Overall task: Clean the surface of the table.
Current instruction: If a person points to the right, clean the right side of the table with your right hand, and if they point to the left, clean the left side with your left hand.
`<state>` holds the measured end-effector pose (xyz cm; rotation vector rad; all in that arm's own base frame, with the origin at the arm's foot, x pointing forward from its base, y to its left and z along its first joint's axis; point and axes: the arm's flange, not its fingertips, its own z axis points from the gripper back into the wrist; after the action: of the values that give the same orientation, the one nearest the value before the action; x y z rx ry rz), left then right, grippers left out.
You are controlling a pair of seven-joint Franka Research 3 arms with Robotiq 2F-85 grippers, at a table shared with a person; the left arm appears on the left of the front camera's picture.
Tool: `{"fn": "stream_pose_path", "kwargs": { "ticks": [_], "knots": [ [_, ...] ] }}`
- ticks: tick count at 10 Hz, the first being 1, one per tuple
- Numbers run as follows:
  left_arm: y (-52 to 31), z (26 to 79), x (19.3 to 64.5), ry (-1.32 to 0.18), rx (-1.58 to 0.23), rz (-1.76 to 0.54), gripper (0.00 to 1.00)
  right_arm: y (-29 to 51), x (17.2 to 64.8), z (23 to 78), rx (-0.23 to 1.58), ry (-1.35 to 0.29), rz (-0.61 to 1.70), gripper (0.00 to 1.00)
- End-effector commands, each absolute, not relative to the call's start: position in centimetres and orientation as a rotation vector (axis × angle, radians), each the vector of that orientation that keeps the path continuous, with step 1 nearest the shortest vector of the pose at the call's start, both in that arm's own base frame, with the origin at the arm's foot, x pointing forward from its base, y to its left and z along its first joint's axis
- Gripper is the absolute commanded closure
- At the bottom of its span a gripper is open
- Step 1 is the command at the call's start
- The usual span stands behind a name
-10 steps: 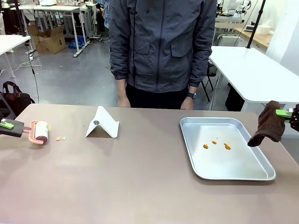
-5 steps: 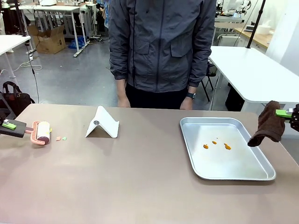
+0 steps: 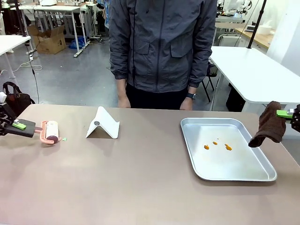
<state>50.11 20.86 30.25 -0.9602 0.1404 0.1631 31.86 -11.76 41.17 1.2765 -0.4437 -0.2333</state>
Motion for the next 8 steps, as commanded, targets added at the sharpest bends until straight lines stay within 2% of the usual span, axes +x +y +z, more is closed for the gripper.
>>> {"fn": "stream_pose_path", "kwargs": {
  "ticks": [1, 5, 7, 8],
  "knots": [
    [18.8, 28.8, 50.2, 0.206, -0.851, 0.161, 0.78, -11.8, 31.6, 41.7, 1.286, -0.436, -0.242, 1.00],
    [15.3, 28.9, 52.4, 0.250, -0.829, 0.142, 0.78, -11.8, 31.6, 41.7, 1.286, -0.436, -0.242, 1.00],
    [14.5, 29.3, 53.0, 0.233, -0.882, 0.135, 0.78, -11.8, 31.6, 41.7, 1.286, -0.436, -0.242, 1.00],
    [14.3, 30.1, 52.8, 0.209, -0.972, 0.106, 0.78, -11.8, 31.6, 41.7, 1.286, -0.436, -0.242, 1.00]
  ]
}}
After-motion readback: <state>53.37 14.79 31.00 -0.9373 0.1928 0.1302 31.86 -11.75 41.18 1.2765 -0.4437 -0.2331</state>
